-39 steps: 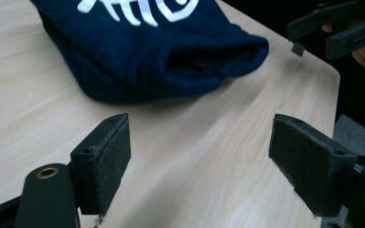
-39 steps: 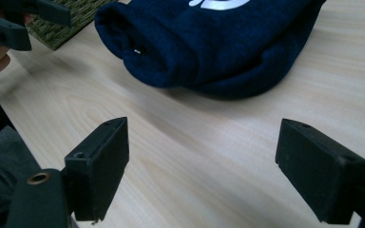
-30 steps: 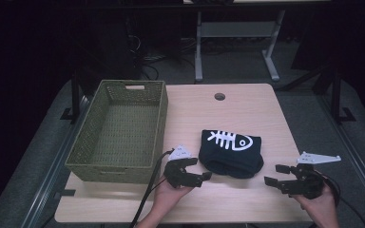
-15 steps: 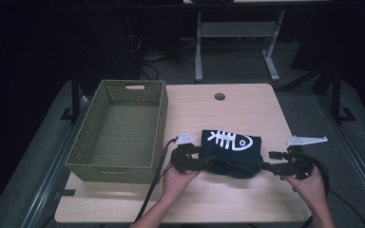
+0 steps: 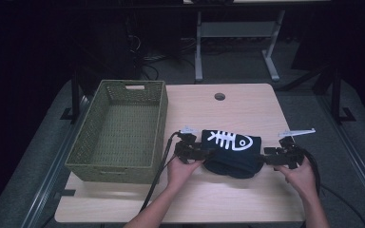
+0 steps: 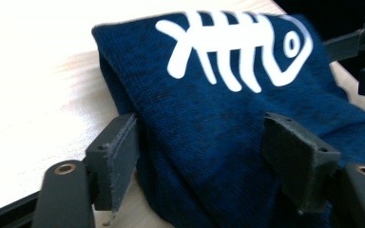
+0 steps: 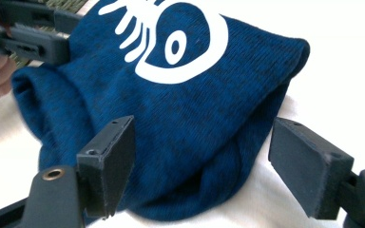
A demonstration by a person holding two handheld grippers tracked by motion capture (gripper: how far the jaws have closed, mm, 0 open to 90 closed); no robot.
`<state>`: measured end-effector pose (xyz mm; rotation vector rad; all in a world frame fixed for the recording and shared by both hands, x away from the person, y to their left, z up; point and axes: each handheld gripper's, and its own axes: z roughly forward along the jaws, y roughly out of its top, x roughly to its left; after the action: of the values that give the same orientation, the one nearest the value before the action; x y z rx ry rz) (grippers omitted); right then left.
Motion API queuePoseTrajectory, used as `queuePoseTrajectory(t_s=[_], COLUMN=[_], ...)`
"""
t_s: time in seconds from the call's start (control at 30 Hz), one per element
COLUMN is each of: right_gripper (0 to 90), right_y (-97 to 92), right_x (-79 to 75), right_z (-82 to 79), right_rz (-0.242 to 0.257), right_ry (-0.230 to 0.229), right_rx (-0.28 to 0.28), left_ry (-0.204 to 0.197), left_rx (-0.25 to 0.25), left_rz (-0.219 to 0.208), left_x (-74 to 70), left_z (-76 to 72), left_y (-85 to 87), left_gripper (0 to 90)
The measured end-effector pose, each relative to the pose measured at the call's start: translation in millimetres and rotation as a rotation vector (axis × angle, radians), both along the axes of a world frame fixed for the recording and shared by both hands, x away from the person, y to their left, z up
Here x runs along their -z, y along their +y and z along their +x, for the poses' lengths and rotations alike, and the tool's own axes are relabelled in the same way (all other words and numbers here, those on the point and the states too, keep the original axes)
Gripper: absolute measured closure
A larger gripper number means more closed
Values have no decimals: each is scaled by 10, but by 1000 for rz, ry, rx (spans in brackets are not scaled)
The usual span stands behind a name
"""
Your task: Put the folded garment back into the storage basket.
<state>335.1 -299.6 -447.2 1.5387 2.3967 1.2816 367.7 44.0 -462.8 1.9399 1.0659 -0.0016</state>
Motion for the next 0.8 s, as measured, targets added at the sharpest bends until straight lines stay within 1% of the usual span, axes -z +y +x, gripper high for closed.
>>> queuePoseTrajectory(t_s=[0.07,0.17,0.2,0.27,0.3,0.33,0.37,0.43,0.5,0.63,0.7,0.8], right_gripper=[253,303,317,340,352,364,388,410,449,521,576,641], right_y=[26,58,79,115,137,159,169,178,169,175,182,197], right_x=[20,65,79,114,128,133,144,151,160,190,203,211], right_z=[55,122,137,161,164,161,162,163,159,139,127,110], right_rz=[-24,-21,-29,-51,-74,-84,-79,-84,-69,-51,-43,-36], right_ry=[7,25,28,44,39,47,48,48,58,52,52,56], right_rx=[12,12,16,28,29,38,42,48,62,75,86,89], left_ry=[14,10,15,43,42,38,36,32,32,36,44,53], left_rx=[-3,2,2,6,7,8,7,5,5,-2,0,-13], left_rz=[3,7,6,-3,-4,-2,1,2,3,-6,-22,-26], left_x=[26,36,46,75,79,81,82,85,93,106,122,125], left_z=[17,27,33,52,54,53,50,45,40,27,13,4], left_y=[-10,-11,-9,-3,1,-1,-8,-17,-23,-36,-39,-35], left_gripper=[306,327,334,347,355,363,372,386,395,445,500,559])
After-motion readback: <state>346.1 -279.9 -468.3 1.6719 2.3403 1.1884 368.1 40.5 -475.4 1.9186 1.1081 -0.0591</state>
